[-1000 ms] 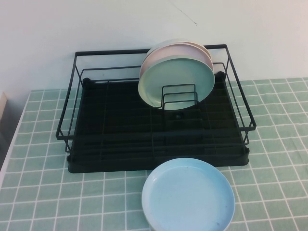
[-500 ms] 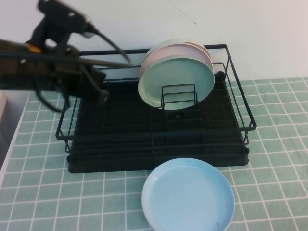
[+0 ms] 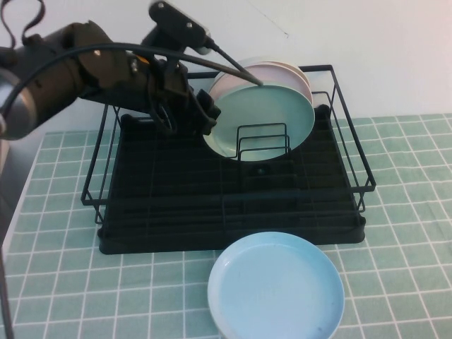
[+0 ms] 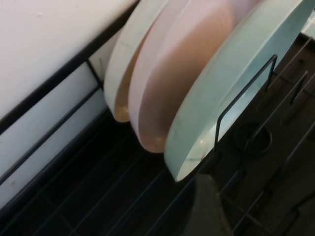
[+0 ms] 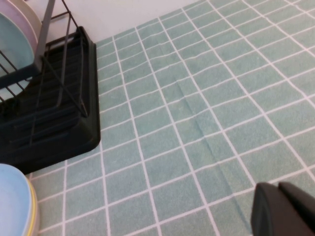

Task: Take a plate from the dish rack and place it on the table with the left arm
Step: Grasp the plate from the shelf

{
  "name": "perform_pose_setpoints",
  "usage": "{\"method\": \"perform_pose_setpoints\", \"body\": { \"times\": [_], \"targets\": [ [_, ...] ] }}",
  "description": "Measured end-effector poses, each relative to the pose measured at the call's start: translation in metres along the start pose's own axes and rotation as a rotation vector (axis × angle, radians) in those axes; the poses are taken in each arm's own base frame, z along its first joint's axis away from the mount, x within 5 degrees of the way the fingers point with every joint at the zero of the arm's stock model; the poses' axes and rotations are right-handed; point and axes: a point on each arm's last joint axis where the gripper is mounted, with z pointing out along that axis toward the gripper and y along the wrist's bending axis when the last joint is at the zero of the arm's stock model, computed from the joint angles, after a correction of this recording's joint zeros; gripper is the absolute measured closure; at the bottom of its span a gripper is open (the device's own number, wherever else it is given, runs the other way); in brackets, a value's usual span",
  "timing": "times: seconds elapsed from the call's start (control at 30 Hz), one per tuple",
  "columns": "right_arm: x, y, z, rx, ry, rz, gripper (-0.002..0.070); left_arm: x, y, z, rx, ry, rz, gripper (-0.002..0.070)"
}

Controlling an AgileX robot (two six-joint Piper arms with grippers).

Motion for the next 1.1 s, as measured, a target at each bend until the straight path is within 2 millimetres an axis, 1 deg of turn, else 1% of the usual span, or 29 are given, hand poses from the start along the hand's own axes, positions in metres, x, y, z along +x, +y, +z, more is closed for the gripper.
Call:
{"method": "perform_pose_setpoints", "body": {
  "times": [0.07, 0.23, 0.5, 0.67, 0.8, 0.93, 1.1],
  "targets": [
    [0.0, 0.0, 0.0, 0.0, 0.0, 0.0, 0.0678, 0.002, 0.001, 0.012, 0.019, 0.007, 0.013, 0.0249],
    [0.0, 0.0, 0.0, 0.0, 0.0, 0.0, 0.0678, 0.005, 0.001, 0.033, 0.074, -0.009, 0.012, 0.0272],
    [0.0, 0.0, 0.0, 0.0, 0.0, 0.0, 0.0678, 0.012, -0.003, 0.058, 0.14, -0.065, 0.036, 0.0279],
    [0.0, 0.0, 0.0, 0.0, 0.0, 0.0, 0.0678, 0.009, 0.002, 0.077, 0.138, -0.096, 0.036, 0.028],
    [0.0, 0.0, 0.0, 0.0, 0.0, 0.0, 0.0678, 0.003, 0.006, 0.087, 0.134, -0.124, 0.035, 0.0305],
    [0.0, 0.0, 0.0, 0.0, 0.0, 0.0, 0.0678, -0.002, 0.008, 0.094, 0.137, -0.144, 0.027, 0.0359],
    [0.0, 0.0, 0.0, 0.0, 0.0, 0.0, 0.0678, -0.007, 0.007, 0.093, 0.156, -0.155, 0.033, 0.0376]
  ]
}}
